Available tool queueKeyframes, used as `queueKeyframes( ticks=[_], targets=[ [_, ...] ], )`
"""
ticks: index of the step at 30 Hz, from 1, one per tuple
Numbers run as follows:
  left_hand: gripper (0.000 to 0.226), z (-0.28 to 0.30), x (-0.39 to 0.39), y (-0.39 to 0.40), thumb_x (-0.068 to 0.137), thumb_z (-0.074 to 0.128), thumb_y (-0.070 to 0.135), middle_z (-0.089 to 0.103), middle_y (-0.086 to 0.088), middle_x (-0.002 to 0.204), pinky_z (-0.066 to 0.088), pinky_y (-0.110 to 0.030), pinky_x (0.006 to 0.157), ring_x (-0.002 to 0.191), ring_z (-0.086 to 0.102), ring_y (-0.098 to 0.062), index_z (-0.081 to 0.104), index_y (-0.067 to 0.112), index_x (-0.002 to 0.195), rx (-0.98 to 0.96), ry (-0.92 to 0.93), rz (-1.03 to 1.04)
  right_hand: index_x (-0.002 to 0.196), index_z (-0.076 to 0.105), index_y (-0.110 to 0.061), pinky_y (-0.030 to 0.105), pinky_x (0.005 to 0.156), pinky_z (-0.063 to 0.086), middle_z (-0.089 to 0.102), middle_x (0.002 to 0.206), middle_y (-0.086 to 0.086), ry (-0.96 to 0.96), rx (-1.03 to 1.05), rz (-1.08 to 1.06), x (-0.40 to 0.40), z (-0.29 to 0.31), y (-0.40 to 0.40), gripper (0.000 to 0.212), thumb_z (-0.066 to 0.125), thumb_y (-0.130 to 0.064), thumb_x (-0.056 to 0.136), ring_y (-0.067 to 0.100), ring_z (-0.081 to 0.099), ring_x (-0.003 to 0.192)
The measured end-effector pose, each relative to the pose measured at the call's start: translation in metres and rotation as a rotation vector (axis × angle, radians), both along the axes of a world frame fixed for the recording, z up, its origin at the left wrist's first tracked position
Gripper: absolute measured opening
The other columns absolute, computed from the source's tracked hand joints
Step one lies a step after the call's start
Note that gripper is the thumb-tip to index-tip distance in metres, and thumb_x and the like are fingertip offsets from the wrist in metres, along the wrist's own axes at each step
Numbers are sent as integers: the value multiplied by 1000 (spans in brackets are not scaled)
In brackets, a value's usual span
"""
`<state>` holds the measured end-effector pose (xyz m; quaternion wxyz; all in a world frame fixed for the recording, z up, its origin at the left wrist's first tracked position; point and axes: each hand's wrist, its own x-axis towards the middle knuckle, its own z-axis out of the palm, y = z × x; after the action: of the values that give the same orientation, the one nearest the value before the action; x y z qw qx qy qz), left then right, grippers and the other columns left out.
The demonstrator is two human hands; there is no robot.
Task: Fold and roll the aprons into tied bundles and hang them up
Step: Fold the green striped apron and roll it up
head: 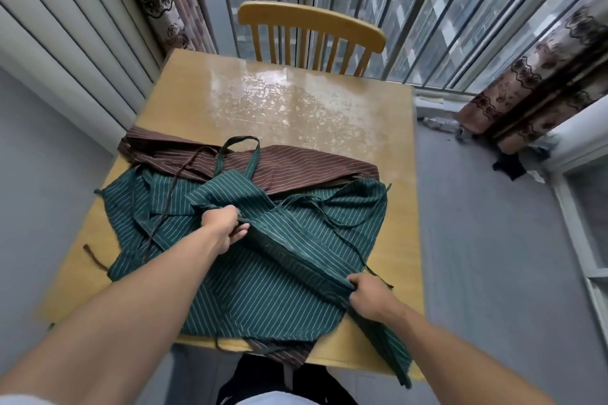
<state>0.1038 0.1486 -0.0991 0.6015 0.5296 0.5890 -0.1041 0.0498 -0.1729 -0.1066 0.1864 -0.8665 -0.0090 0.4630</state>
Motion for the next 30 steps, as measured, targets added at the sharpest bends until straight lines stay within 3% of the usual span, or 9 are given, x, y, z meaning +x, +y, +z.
queueKeyframes(
  ticks=[3,7,11,15,19,21,23,26,30],
  targets=[
    [28,-8,14,3,97,66,21,69,-14,100,58,-31,54,72,68,-20,63,0,114,60,-59,31,134,58,-17,30,65,44,68,106,1,15,-79,-49,2,-5,-40,48,42,-1,92,18,63,79],
    [83,-11,31,26,84,76,52,56,-11,144,51,-46,104,123,60,-33,50,4,146,252,-45,49,102,60,-18,29,54,35,61,72,-3,23,-46,-198,-6,-14,-68,29,40,2,95,14,52,57],
    [65,-7,43,45,82,79,45,65,-7,129,58,-43,85,108,65,-28,57,12,134,51,-52,125,85,51,-23,31,60,31,54,72,0,14,-6,-263,-12,-17,-71,21,41,-13,100,15,45,61],
    [37,1,54,48,93,71,24,65,-9,125,53,-35,62,95,62,-24,61,13,127,36,-49,-9,82,47,-32,26,59,31,48,72,-14,-24,18,-249,-16,-21,-74,31,56,-58,97,5,42,61],
    [41,23,60,39,103,46,11,54,-18,145,46,-39,97,127,54,-38,50,9,144,577,-117,-150,72,37,-33,24,56,28,40,66,-12,1,-57,-197,-10,-22,-71,39,57,-52,100,7,38,55],
    [56,33,63,36,102,38,1,48,-8,154,40,-33,106,138,48,-31,43,22,154,644,-197,-167,78,40,-37,22,57,30,38,72,-14,15,-91,-182,-5,-22,-68,31,57,-53,99,3,38,60],
    [72,41,72,39,100,35,-8,38,0,162,35,-22,104,145,40,-24,29,29,161,638,-263,-156,115,62,-25,24,63,38,54,83,-9,35,-115,-174,-2,-24,-66,32,57,-53,99,5,49,67],
    [75,49,90,54,103,48,4,29,0,167,32,-21,109,149,35,-23,13,30,164,607,-294,-207,145,49,-8,26,66,44,67,88,-1,39,-148,-181,0,-27,-63,62,54,-52,101,9,60,74],
    [86,49,90,54,97,65,28,4,-2,172,10,-40,127,158,5,-23,10,24,163,882,-257,-396,94,48,-24,23,54,33,54,67,-6,5,-158,-187,0,-26,-61,29,55,-52,101,10,52,61]
  ],
)
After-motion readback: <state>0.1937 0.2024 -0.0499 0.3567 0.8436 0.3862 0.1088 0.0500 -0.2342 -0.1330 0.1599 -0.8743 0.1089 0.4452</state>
